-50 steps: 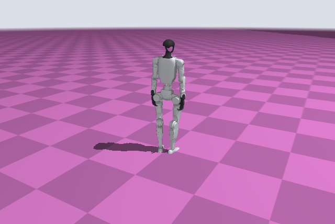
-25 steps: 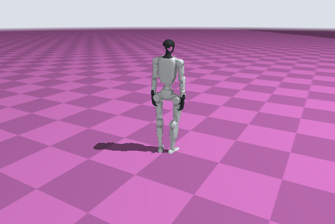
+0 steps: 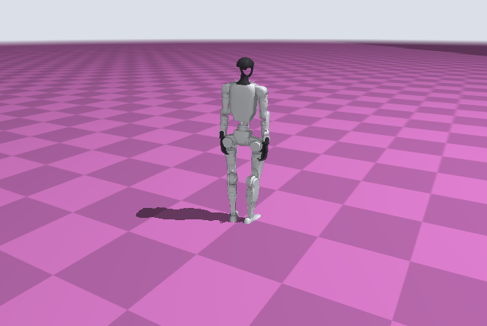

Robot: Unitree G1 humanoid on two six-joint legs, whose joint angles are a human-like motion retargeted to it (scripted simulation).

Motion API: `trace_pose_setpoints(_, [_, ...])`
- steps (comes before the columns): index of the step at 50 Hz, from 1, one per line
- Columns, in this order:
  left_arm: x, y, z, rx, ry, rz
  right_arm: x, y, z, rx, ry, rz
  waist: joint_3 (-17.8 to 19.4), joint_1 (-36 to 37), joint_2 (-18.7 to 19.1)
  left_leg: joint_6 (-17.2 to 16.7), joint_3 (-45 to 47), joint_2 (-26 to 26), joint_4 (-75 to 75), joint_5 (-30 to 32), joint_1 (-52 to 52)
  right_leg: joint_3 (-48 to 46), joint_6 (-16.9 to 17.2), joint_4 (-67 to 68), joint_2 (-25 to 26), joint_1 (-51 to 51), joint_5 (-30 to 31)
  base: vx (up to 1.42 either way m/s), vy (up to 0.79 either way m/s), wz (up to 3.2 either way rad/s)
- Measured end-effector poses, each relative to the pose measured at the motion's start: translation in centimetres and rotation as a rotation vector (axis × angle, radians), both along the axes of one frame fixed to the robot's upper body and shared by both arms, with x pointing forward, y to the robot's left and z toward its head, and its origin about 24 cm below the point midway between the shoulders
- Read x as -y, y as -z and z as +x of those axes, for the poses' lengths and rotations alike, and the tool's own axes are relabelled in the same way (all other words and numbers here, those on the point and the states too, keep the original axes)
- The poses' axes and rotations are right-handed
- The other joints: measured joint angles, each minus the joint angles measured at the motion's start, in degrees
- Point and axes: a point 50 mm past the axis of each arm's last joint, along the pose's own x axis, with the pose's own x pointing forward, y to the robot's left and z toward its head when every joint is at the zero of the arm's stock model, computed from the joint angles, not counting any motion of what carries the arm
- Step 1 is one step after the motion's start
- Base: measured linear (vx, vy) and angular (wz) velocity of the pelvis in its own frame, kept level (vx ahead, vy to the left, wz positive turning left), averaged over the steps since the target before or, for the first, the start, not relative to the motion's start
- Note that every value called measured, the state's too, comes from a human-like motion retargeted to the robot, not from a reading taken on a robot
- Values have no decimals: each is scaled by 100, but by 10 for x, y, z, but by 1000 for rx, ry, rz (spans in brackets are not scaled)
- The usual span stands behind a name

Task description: Upper body actions

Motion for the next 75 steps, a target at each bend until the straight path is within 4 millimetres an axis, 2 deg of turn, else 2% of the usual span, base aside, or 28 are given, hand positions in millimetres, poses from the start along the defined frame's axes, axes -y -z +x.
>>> trace_pose_setpoints(75, [-1,0,0,-4,16,2,1,0,1,-1,-4,-1,43,49,14,-12,-16,14,50,14,-8,0,9,14,-30,34,3,0,0,0])
